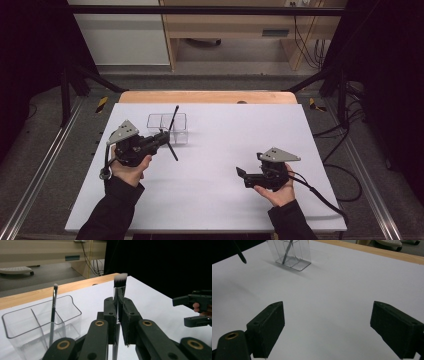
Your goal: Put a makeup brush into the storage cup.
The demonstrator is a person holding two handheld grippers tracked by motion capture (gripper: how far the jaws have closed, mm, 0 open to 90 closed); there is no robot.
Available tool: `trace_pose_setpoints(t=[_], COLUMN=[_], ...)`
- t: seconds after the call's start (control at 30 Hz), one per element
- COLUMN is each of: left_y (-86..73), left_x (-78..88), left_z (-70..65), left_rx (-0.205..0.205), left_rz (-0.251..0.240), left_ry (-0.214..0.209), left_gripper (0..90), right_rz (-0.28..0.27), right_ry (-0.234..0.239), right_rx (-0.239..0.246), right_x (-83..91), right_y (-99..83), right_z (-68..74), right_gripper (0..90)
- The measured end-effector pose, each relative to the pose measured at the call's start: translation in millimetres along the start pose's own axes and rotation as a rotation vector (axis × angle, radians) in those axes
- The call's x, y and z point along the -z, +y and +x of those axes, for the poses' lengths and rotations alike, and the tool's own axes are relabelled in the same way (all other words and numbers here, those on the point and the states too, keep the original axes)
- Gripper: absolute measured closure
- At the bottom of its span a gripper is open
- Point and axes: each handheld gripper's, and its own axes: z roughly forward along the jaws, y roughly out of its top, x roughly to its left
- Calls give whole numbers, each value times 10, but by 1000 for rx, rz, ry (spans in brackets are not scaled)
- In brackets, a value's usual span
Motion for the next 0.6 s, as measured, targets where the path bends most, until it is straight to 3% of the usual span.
trace_pose_setpoints(t=[0.27,0.6], left_y=[116,176], left_x=[-10,-19], left_z=[72,188], left_rx=[-20,-11], left_rz=[13,8], left_ry=[34,61], left_gripper=[830,830], right_rz=[2,-6], right_ry=[-13,-22], right_rx=[-6,-3], right_x=[33,69], right_y=[-4,10], right_z=[-44,-59], right_gripper=[107,104])
